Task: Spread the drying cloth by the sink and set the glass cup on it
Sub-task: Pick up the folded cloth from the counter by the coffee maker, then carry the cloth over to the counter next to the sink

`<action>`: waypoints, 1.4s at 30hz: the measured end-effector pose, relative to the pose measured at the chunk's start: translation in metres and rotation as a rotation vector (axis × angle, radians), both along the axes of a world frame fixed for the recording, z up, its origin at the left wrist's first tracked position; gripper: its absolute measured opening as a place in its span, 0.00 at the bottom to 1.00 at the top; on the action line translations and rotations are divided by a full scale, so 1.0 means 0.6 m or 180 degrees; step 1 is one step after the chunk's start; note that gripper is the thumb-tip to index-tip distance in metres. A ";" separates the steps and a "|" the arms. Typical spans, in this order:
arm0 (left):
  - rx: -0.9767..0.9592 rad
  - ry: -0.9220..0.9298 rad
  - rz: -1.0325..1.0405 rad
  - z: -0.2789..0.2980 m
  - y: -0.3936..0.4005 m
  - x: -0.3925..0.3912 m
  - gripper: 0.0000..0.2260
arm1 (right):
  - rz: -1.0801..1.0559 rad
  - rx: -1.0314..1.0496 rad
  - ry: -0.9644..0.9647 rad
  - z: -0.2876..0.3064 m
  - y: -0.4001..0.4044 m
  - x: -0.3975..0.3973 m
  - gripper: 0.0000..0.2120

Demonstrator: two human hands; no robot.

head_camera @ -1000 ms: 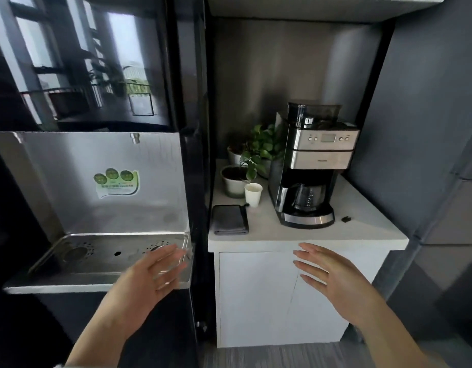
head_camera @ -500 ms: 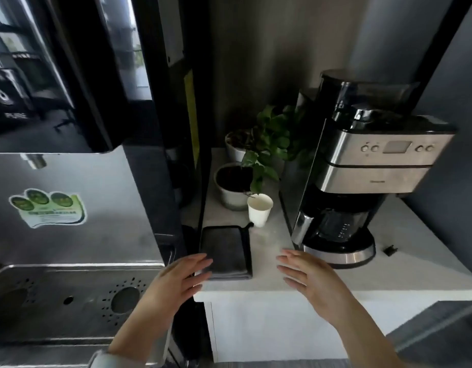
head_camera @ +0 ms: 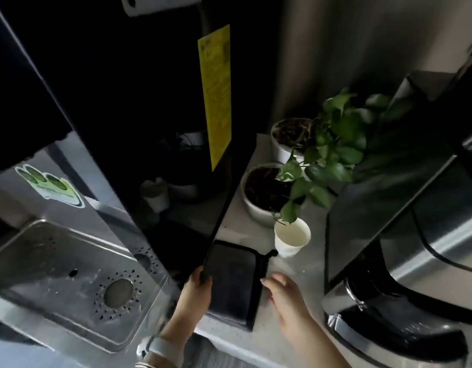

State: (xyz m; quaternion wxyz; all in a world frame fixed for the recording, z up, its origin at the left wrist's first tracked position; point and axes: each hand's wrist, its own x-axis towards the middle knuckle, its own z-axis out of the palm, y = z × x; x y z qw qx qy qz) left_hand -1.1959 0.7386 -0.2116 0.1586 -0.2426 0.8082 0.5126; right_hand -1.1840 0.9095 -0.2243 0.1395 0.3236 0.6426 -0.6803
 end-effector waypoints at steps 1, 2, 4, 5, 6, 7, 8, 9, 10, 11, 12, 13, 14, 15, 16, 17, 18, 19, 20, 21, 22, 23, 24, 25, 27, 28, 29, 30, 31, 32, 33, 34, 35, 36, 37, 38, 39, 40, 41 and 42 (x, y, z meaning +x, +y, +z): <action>-0.0171 -0.0008 -0.0073 -0.001 0.005 -0.001 0.19 | 0.0027 -0.0027 -0.0041 -0.003 -0.003 -0.007 0.08; -0.0340 -0.0002 -0.0172 -0.003 0.010 -0.002 0.19 | 0.0033 -0.0060 -0.0064 -0.005 -0.005 -0.014 0.06; -0.0611 0.0044 -0.0347 -0.004 0.016 -0.003 0.20 | -0.0012 -0.0111 -0.0118 -0.012 -0.007 -0.025 0.08; -0.0672 0.0064 -0.0356 -0.003 0.017 -0.004 0.20 | -0.0045 -0.0101 -0.0159 -0.015 -0.007 -0.029 0.09; -0.0705 0.0082 -0.0328 -0.002 0.017 -0.007 0.20 | -0.0082 -0.0092 -0.0186 -0.015 -0.007 -0.033 0.10; -0.0747 0.0099 -0.0295 0.000 0.017 -0.009 0.19 | -0.0098 -0.0086 -0.0203 -0.015 -0.008 -0.036 0.08; -0.0797 0.0119 -0.0269 0.002 0.017 -0.011 0.19 | -0.0112 -0.0075 -0.0210 -0.016 -0.009 -0.037 0.06; -0.0837 0.0128 -0.0246 0.004 0.018 -0.014 0.18 | -0.0120 -0.0061 -0.0215 -0.015 -0.011 -0.039 0.05; -0.0850 0.0140 -0.0218 0.005 0.018 -0.017 0.17 | -0.0135 -0.0053 -0.0211 -0.014 -0.013 -0.040 0.05; -0.0858 0.0131 -0.0202 0.007 0.018 -0.020 0.16 | -0.0144 -0.0057 -0.0192 -0.012 -0.015 -0.039 0.05; -0.0875 0.0094 -0.0211 0.007 0.018 -0.023 0.15 | -0.0149 -0.0072 -0.0176 -0.011 -0.017 -0.039 0.05; -0.0895 0.0040 -0.0239 0.007 0.018 -0.026 0.15 | -0.0143 -0.0091 -0.0180 -0.010 -0.018 -0.038 0.06; -0.0909 -0.0007 -0.0275 0.007 0.016 -0.028 0.16 | -0.0125 -0.0102 -0.0187 -0.008 -0.018 -0.037 0.07; -0.0897 -0.0034 -0.0296 0.008 0.015 -0.028 0.17 | -0.0086 -0.0100 -0.0180 -0.008 -0.018 -0.035 0.09; -0.0849 -0.0044 -0.0294 0.007 0.013 -0.027 0.17 | -0.0033 -0.0090 -0.0163 -0.008 -0.018 -0.033 0.11; -0.0761 -0.0061 -0.0257 0.007 0.012 -0.024 0.18 | 0.0009 -0.0085 -0.0140 -0.007 -0.018 -0.030 0.12; -0.0645 -0.0108 -0.0206 0.007 0.012 -0.020 0.19 | 0.0032 -0.0087 -0.0094 -0.004 -0.018 -0.027 0.11; -0.0484 -0.0182 -0.0125 0.009 0.012 -0.014 0.20 | 0.0050 -0.0082 -0.0041 -0.002 -0.019 -0.025 0.10; -0.0230 -0.0288 0.0007 0.010 0.013 -0.005 0.20 | 0.0082 -0.0061 0.0000 -0.001 -0.018 -0.020 0.09; 0.0100 -0.0385 0.0174 0.012 0.014 0.002 0.18 | 0.0125 -0.0058 0.0030 0.001 -0.016 -0.017 0.08; 0.0472 -0.0449 0.0375 0.015 0.014 0.011 0.17 | 0.0189 -0.0101 0.0050 0.005 -0.014 -0.012 0.07; 0.0865 -0.0491 0.0619 0.018 0.013 0.021 0.16 | 0.0255 -0.0205 0.0052 0.010 -0.011 -0.006 0.07; 0.1270 -0.0522 0.0847 0.021 0.007 0.032 0.14 | 0.0337 -0.0336 0.0027 0.015 -0.010 0.000 0.07; 0.1642 -0.0542 0.1024 0.025 0.000 0.042 0.12 | 0.0435 -0.0461 -0.0009 0.020 -0.009 0.005 0.07; 0.2290 -0.0646 0.1166 0.032 -0.020 0.071 0.11 | 0.0707 -0.0604 -0.0044 0.027 -0.011 0.015 0.07; 0.2552 -0.0713 0.1202 0.035 -0.030 0.087 0.13 | 0.0854 -0.0642 -0.0039 0.031 -0.016 0.018 0.07; 0.2748 -0.0727 0.1245 0.038 -0.044 0.103 0.17 | 0.1015 -0.0682 -0.0023 0.036 -0.025 0.021 0.07; 0.2874 -0.0682 0.1308 0.037 -0.060 0.120 0.20 | 0.1205 -0.0731 -0.0010 0.042 -0.039 0.024 0.07; 0.2971 -0.0618 0.1374 0.037 -0.076 0.138 0.22 | 0.1388 -0.0797 -0.0013 0.046 -0.055 0.028 0.08; 0.3053 -0.0567 0.1435 0.038 -0.091 0.155 0.22 | 0.1566 -0.0887 -0.0021 0.050 -0.072 0.032 0.10; 0.3139 -0.0530 0.1499 0.041 -0.107 0.172 0.20 | 0.1709 -0.0966 -0.0029 0.053 -0.091 0.036 0.13; 0.3216 -0.0504 0.1568 0.042 -0.123 0.189 0.19 | 0.1845 -0.1017 -0.0025 0.057 -0.111 0.040 0.17; 0.3281 -0.0443 0.1649 0.046 -0.143 0.208 0.18 | 0.1996 -0.1047 -0.0016 0.061 -0.138 0.045 0.19; 0.3320 -0.0345 0.1731 0.048 -0.167 0.228 0.18 | 0.2148 -0.1116 -0.0002 0.065 -0.168 0.050 0.18; 0.3332 -0.0230 0.1814 0.049 -0.190 0.247 0.19 | 0.2262 -0.1214 -0.0013 0.069 -0.197 0.055 0.15; 0.3324 -0.0069 0.1950 0.051 -0.220 0.271 0.19 | 0.2413 -0.1323 -0.0051 0.074 -0.236 0.062 0.12; 0.3305 0.0067 0.2052 0.055 -0.243 0.290 0.20 | 0.2527 -0.1445 -0.0090 0.082 -0.267 0.068 0.11; 0.3303 0.0210 0.2170 0.058 -0.268 0.311 0.19 | 0.2677 -0.1539 -0.0120 0.088 -0.302 0.076 0.11; 0.3284 0.0348 0.2296 0.061 -0.296 0.334 0.19 | 0.2845 -0.1585 -0.0117 0.095 -0.342 0.085 0.12; 0.3266 0.0483 0.2442 0.064 -0.326 0.357 0.19 | 0.3017 -0.1591 -0.0089 0.104 -0.386 0.097 0.12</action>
